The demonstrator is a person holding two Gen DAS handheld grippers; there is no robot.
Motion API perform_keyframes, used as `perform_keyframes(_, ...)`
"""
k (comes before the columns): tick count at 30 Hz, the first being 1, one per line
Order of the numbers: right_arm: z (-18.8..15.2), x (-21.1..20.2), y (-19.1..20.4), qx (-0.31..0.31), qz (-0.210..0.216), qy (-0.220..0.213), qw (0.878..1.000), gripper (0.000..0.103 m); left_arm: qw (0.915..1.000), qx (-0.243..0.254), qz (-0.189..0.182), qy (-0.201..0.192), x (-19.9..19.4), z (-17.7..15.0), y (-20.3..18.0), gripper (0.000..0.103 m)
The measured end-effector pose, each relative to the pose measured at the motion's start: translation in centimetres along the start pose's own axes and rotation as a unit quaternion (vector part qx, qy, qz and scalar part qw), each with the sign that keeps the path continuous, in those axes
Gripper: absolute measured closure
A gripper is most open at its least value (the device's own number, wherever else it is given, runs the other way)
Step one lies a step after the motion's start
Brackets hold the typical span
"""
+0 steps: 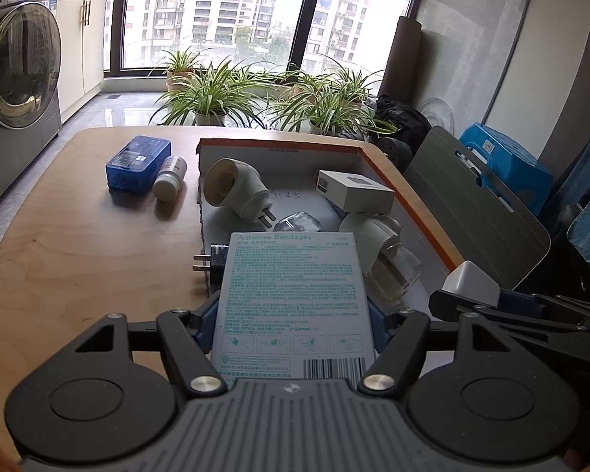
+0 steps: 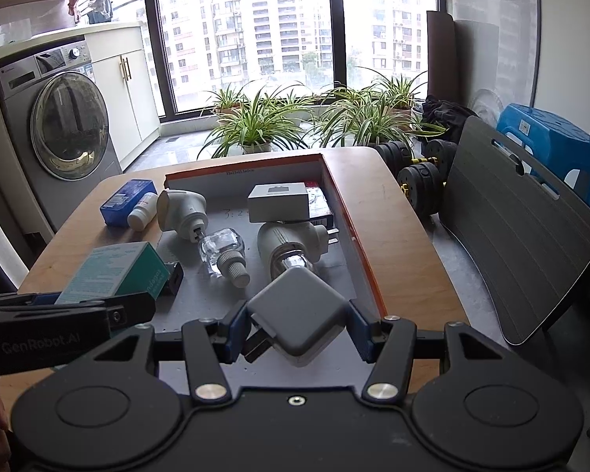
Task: Organize rigid objects
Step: 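Hold the teal box above the tray with the left gripper while the right holds the white charger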
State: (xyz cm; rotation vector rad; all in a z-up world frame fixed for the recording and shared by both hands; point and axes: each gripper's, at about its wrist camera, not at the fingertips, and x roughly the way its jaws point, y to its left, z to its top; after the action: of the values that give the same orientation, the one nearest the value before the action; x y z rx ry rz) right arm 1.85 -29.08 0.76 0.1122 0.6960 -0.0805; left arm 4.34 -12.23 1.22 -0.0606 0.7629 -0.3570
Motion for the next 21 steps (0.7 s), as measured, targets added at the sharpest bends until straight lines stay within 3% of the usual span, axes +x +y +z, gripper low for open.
perform_keyframes(21, -0.12, 0.60, 0.18, 0.001, 0.000, 0.009, 1.000, 0.038, 1.0000, -0.001, 0.001, 0.004, 0.49, -0.15, 0.13, 0.031)
